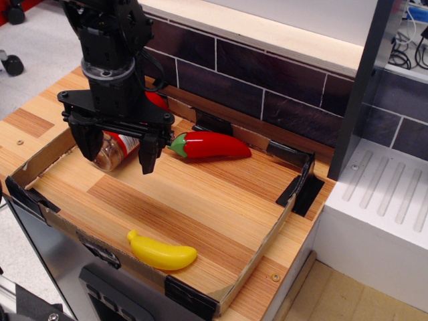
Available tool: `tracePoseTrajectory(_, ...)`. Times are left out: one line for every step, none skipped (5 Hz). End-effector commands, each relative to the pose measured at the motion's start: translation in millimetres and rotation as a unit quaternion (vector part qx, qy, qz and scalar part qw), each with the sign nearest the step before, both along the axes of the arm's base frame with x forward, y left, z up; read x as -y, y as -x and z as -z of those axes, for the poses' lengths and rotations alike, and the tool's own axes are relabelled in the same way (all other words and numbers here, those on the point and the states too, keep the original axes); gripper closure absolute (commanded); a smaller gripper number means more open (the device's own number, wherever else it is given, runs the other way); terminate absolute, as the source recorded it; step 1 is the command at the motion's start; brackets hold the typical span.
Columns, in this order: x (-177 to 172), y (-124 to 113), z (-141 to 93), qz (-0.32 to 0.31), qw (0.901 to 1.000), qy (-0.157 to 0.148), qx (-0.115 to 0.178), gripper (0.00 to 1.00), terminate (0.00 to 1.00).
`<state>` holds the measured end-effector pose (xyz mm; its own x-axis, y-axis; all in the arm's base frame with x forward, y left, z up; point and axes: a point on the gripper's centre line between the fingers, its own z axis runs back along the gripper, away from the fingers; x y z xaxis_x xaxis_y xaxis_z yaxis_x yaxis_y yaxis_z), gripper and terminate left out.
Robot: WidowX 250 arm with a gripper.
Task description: Upright basil bottle
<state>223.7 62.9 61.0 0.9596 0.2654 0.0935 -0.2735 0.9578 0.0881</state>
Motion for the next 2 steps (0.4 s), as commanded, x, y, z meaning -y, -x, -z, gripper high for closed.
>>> tracePoseTrajectory(0.0, 0.0, 0.0, 0.000, 1.0000, 0.000, 0.000, 0.00, 0.00)
tracePoseTrajectory(-19.8, -25.5, -21.2, 0.062, 0.9967, -0.018, 0.050, 0.00, 0.00)
